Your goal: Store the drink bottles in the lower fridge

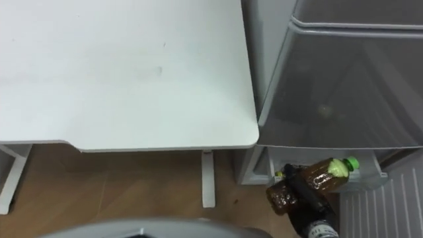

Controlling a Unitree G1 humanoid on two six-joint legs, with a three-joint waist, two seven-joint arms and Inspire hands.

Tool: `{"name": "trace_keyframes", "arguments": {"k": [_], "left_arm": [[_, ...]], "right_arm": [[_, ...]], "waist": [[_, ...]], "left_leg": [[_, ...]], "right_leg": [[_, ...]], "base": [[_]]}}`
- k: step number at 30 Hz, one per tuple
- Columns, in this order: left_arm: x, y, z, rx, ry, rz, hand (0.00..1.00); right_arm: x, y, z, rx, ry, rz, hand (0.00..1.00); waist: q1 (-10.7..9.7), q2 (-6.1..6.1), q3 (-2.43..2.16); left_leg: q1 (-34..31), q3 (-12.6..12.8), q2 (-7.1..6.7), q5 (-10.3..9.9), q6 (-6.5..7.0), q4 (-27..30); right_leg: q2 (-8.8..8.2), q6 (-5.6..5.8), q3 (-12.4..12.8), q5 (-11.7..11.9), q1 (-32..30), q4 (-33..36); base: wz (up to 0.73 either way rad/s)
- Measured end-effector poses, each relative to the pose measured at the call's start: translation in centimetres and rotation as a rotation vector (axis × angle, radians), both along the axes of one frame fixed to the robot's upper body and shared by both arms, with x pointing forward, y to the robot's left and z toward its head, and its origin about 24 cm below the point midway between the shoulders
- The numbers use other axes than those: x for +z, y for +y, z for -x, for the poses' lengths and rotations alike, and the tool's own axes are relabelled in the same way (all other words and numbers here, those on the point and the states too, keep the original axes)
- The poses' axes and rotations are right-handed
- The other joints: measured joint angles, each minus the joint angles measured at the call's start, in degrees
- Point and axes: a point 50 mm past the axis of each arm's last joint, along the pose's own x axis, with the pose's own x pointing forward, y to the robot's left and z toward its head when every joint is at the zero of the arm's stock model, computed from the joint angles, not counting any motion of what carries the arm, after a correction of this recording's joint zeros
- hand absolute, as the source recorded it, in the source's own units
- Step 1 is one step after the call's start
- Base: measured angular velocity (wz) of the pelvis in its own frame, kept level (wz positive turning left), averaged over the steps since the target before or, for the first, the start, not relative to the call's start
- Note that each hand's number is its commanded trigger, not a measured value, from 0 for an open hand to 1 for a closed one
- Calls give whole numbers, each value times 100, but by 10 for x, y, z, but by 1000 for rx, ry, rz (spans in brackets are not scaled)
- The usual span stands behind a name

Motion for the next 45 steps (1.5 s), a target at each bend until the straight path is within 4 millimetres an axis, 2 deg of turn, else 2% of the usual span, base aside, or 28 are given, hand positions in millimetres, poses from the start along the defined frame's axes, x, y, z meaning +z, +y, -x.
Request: {"name": "trace_keyframes", "arguments": {"k": [2, 4, 8, 11, 12, 13, 14, 17, 19, 21, 22, 26, 29, 32, 35, 37, 41, 42, 43, 45], "left_arm": [[-7, -8, 1, -87, 27, 57, 0], [-15, -21, -4, -219, 34, 134, 0], [-25, -31, -15, -476, 90, 224, 0], [-31, -37, -34, -681, 98, 283, 0], [-33, -40, -43, -746, 88, 304, 0], [-35, -42, -54, -804, 69, 321, 0], [-37, -44, -64, -864, 54, 335, 0], [-40, -50, -86, -980, 35, 368, 0], [-40, -53, -99, -1041, 10, 379, 0], [-39, -54, -112, -1090, -15, 381, 0], [-39, -55, -121, -1124, -27, 379, 0], [-39, -58, -138, -1184, -54, 393, 0], [-38, -58, -153, -1208, -75, 398, 0], [-37, -60, -166, -1233, -85, 393, 0], [-34, -59, -175, -1257, -94, 374, 0], [-31, -56, -185, -1270, -104, 348, 0], [-28, -58, -196, -1304, -111, 327, 0], [-27, -57, -199, -1305, -108, 313, 0], [-25, -57, -205, -1316, -107, 292, 0], [-23, -58, -211, -1330, -110, 267, 0]], "right_arm": [[-6, 0, 0, -7, 26, -4, 100], [-10, 0, -3, -14, 46, -2, 100], [-10, -1, -17, 3, 46, 24, 100], [-7, 0, -41, 22, 19, 52, 100], [-6, 0, -53, 19, 4, 57, 100], [-4, 0, -65, 13, -13, 56, 100], [-2, 0, -74, 7, -26, 56, 100], [-3, 1, -92, -61, -34, 7, 100], [-2, 1, -103, -102, -35, -16, 100], [2, 1, -120, -113, -61, -20, 100], [4, 1, -129, -131, -75, -31, 100], [7, 0, -145, -163, -87, -44, 100], [10, -4, -164, -259, -77, -84, 100], [16, -9, -178, -329, -91, -107, 100], [30, -14, -197, -351, -137, -117, 100], [44, -22, -210, -358, -184, -108, 100], [65, -35, -228, -375, -251, -96, 100], [72, -41, -232, -388, -268, -92, 100], [78, -46, -236, -404, -290, -86, 100], [85, -50, -241, -417, -314, -73, 100]], "waist": [[-64, -77, 3], [-191, -150, 31], [-260, -161, 32], [-317, -174, 33], [-324, -214, 46], [-382, -214, 93], [-436, -200, 116], [-458, -212, 130], [-458, -215, 121], [-446, -220, 123], [-441, -246, 149], [-404, -275, 160], [-377, -266, 175], [-240, -236, 215], [-188, -259, 249], [-52, -348, 313], [-43, -400, 345], [21, -456, 378], [54, -479, 391], [59, -483, 394]], "left_leg": [[-52, 14, -11, -11, 6, 5], [-127, -19, -25, -23, 11, 90], [-222, 1, -23, -29, 14, 129], [-487, 80, -31, -20, 9, 177], [-605, 124, -35, -18, 11, 265], [-713, 136, -36, -18, 11, 346], [-782, 129, -36, -18, 11, 374], [-933, 118, -36, -19, 11, 476], [-1104, 130, -44, -19, 10, 573], [-1301, 136, -73, -18, 12, 610], [-1435, 135, -81, -15, 14, 688], [-1977, 140, -113, -16, 15, 990], [-2443, 151, -132, -17, 17, 1233], [-2949, 152, -129, -18, 19, 1538], [-3463, 179, -211, -18, 21, 1821], [-3785, 290, -223, -19, 27, 1987], [-4277, 296, -219, -27, 32, 2271], [-4417, 311, -224, -28, 30, 2355], [-4590, 309, -210, -30, 27, 2452], [-4784, 287, -188, -25, 19, 2540]], "right_leg": [[-19, -9, -4, -24, -54, 63], [-31, -2, -11, -34, -65, 56], [-21, -8, 25, -28, -200, 79], [-35, -26, 75, -8, -482, 206], [-50, -34, 91, 0, -607, 280], [-65, -36, 70, 11, -668, 278], [-81, -34, 31, 13, -702, 274], [-106, -34, -18, 13, -787, 276], [-125, -35, -18, 12, -935, 328], [-155, -43, -6, 13, -1208, 466], [-179, -51, -8, 15, -1350, 536], [-246, -81, -15, 47, -1818, 715], [-297, -117, -6, 94, -2266, 897], [-328, -167, -9, 141, -2733, 1106], [-442, -213, 42, 135, -3289, 1457], [-493, -252, 138, 105, -3680, 1669], [-516, -244, 163, 120, -4122, 1847], [-512, -290, 177, 147, -4270, 1932], [-510, -321, 186, 170, -4417, 1980], [-503, -363, 159, 225, -4566, 1987]], "base": [[-3], [7], [-3], [-16], [-6], [6], [11], [10], [5], [-3], [0], [1], [0], [4], [0], [-9], [2], [0], [0], [2]]}}
